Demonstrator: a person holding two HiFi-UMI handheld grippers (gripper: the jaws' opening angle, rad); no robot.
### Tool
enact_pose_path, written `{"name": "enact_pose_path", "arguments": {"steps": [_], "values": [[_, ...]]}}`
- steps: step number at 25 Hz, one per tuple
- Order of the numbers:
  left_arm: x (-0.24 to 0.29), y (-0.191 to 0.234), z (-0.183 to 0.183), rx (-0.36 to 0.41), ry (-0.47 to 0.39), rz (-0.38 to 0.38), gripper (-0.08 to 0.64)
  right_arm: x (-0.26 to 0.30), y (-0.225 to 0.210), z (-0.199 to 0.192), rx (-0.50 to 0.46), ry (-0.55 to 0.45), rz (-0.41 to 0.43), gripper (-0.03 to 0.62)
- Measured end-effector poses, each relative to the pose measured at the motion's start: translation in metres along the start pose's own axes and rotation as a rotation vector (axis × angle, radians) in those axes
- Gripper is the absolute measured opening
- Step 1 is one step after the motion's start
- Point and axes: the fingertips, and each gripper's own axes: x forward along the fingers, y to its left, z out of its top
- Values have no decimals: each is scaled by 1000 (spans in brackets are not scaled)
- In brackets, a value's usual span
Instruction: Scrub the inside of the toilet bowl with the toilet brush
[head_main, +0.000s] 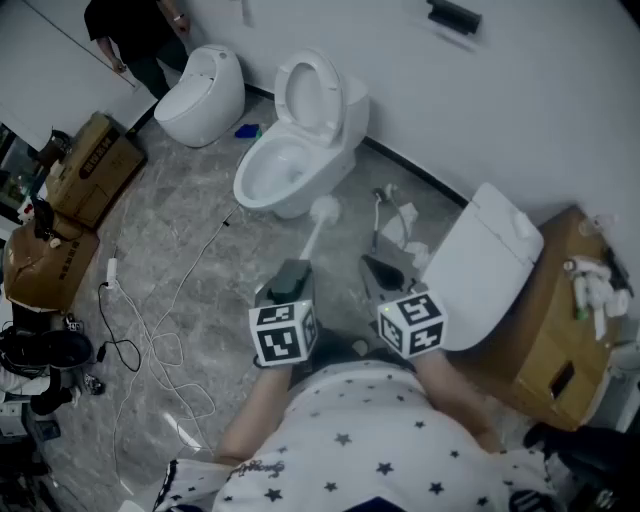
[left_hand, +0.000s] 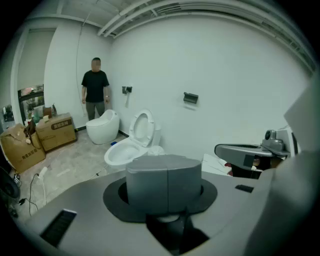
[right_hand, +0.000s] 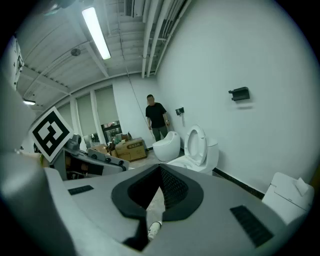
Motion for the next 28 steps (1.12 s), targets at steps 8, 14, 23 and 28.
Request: {"name": "enact_pose_path", "arguments": {"steps": [8,14,23,28], "values": [[6,7,6,-12,2,19,155,7,-1,9,5,-27,21,6],[13,13,13,-36,2,21,155,19,-6,12,22,-17,26,6],[35,35,31,-63,14,24,155,50,-16,25,32,1,24,6],[50,53,44,-76,24,24,155,75,-19,33,32,14,26,6]]}}
